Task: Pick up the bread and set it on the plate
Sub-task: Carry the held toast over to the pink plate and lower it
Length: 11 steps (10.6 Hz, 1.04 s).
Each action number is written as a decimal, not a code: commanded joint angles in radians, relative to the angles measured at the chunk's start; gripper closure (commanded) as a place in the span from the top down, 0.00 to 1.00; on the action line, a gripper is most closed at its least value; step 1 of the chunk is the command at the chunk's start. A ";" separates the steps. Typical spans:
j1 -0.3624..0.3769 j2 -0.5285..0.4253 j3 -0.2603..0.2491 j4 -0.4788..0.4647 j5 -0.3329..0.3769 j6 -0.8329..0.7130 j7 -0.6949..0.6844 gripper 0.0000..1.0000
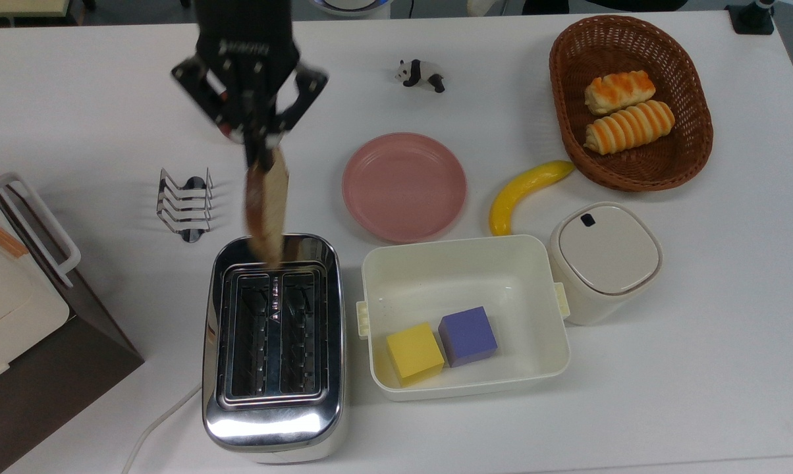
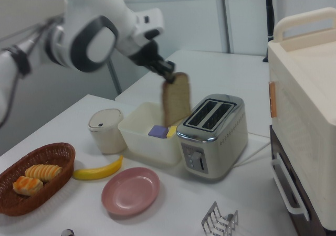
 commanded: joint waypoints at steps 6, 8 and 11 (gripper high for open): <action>0.209 -0.052 -0.003 -0.158 -0.031 -0.320 -0.210 0.00; 0.289 0.009 -0.024 -0.171 -0.090 -0.310 -0.187 0.00; 0.329 0.061 -0.035 -0.203 -0.168 -0.244 -0.173 0.00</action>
